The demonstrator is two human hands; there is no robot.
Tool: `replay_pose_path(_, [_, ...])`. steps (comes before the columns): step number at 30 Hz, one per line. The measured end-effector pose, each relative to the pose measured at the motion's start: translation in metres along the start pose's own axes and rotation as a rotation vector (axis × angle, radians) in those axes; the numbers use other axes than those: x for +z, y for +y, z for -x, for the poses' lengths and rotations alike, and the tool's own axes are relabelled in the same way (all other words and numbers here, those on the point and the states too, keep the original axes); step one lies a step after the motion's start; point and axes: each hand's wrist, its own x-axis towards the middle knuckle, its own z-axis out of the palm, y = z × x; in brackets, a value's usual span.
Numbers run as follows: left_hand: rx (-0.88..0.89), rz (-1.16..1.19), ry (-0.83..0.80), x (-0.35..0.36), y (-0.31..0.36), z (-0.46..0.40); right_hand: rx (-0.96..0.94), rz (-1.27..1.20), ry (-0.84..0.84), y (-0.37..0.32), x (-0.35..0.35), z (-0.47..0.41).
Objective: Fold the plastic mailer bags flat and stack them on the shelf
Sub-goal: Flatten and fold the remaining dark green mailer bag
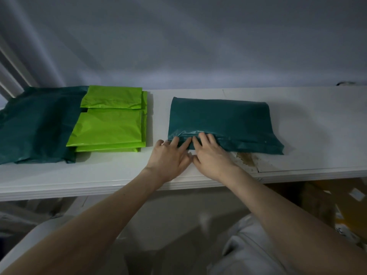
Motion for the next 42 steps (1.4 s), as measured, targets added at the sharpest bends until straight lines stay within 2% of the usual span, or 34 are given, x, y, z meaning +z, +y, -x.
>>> replay_pose_path(7, [-0.011, -0.061, -0.101, -0.011, 0.008, -0.007, 0.032, 0.112, -0.045, 0.039, -0.005, 0.027])
replay_pose_path(16, [-0.070, -0.066, -0.176, -0.017, 0.015, -0.005, 0.204, 0.159, 0.066, 0.069, 0.004, 0.058])
replay_pose_path(20, [-0.113, -0.109, -0.087, -0.024, 0.026, -0.014, 0.183, 0.094, 0.000, 0.072, 0.006, 0.054])
replay_pose_path(23, [0.006, 0.007, -0.002, -0.025, 0.049, -0.025, 0.196, 0.068, 0.002, 0.072, 0.008, 0.051])
replay_pose_path(27, [0.221, 0.110, -0.043, -0.014, 0.086, -0.037, 0.188, 0.018, 0.015, 0.073, 0.007, 0.053])
replay_pose_path(31, [0.169, 0.210, -0.125, -0.003, 0.093, -0.046, 0.170, -0.035, 0.005, 0.079, 0.009, 0.055])
replay_pose_path(37, [0.143, 0.230, -0.119, 0.001, 0.095, -0.045, 0.164, -0.060, 0.014, 0.090, 0.016, 0.066])
replay_pose_path(42, [0.128, 0.193, -0.089, -0.002, 0.101, -0.048, 0.330, -0.069, 0.076, 0.104, 0.015, 0.073])
